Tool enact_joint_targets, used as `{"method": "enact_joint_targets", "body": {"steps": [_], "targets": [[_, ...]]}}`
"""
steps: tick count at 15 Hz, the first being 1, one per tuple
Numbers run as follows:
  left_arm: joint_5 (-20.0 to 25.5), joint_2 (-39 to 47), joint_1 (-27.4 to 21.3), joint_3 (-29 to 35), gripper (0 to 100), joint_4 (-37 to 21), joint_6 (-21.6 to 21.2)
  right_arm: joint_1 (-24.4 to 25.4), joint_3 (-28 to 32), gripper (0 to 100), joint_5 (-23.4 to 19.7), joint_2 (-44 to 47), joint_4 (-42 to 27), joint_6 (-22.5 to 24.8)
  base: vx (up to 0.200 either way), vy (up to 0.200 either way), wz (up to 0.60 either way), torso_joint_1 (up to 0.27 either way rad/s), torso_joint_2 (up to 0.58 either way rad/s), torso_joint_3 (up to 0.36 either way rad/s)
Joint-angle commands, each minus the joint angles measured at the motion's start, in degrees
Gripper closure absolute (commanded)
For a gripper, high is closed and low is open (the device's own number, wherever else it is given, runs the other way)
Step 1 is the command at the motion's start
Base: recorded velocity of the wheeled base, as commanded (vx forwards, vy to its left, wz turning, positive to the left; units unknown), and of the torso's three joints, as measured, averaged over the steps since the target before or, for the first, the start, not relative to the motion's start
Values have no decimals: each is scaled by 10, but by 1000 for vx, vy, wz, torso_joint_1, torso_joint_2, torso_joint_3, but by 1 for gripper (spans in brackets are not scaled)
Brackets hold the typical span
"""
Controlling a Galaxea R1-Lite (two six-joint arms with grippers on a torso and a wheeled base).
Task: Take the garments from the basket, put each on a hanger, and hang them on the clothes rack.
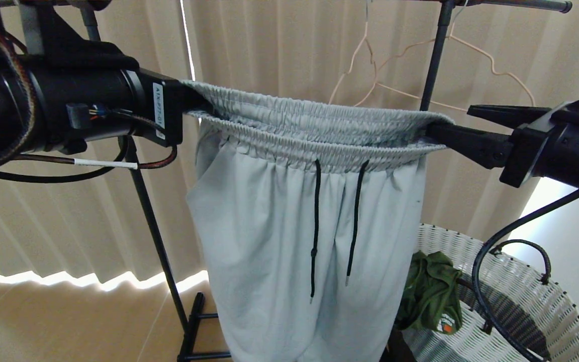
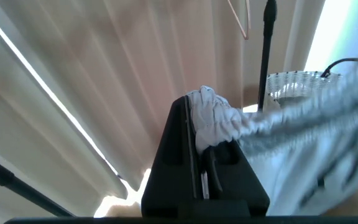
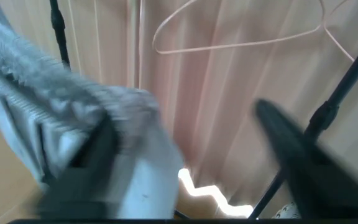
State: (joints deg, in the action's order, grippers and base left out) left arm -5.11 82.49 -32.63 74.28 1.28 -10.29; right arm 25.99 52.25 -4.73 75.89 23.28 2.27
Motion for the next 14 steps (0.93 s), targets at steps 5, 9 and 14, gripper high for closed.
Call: {"method": "enact_joint_targets", "body": {"steps": [5,9,14], "targets": [[-13,10,8,2,100,5,0,1,-23,0,-9,-45,6,-1,0,0,0,0,0,0],[-29,25,28,-3,100,18,2,0,-37,0,-32,-64,7,-2,0,0,0,0,0,0],[-30,32,31,-9,100,29,4,0,-58,0,-115,-101,4,-2,0,0,0,0,0,0]]}}
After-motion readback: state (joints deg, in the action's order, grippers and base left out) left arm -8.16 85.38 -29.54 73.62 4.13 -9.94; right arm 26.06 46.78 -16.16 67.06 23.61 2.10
